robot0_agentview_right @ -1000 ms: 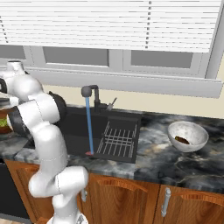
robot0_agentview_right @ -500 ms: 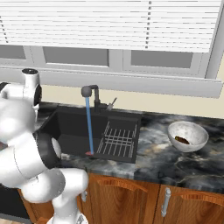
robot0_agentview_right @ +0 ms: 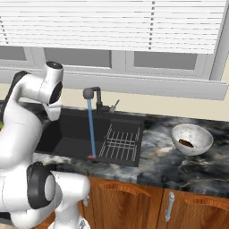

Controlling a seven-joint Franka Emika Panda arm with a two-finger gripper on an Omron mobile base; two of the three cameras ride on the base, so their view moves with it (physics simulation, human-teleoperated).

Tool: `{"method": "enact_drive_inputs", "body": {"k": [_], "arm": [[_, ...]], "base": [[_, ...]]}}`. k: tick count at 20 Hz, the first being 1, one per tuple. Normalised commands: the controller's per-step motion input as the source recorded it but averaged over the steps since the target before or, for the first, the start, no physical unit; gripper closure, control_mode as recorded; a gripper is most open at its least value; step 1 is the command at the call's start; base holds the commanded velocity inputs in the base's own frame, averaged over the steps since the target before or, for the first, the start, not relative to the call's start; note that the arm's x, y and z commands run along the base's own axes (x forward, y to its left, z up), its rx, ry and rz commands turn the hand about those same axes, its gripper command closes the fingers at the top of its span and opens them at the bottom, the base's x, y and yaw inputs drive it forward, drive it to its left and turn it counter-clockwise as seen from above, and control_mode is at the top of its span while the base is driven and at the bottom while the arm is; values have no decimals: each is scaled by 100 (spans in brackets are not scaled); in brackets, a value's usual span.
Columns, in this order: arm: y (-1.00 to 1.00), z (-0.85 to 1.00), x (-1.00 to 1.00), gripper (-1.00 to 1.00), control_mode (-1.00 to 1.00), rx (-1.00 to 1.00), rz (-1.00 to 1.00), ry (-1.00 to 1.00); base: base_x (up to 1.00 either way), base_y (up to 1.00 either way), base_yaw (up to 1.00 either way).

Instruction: Pick the broccolis from the sink and place them in one bowl. Place the sweet potato in the other bowl. Then turn off the sink faucet.

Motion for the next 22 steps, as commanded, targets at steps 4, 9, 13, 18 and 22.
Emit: {"method": "enact_drive_inputs", "body": {"k": [4,9,13,18,22], "arm": [[-69,-12,-21,-100,-100,-6,13,-12],[-62,-3,-10,-100,-100,-4,20,-26],[-71,0,-8,-100,-100,-1,22,-35],[-78,0,-3,-100,-100,0,22,-39],[-71,0,0,-100,-100,0,22,-36]], "base": [[0,0,0],[0,0,0],[0,0,0],[0,0,0],[0,0,0]]}}
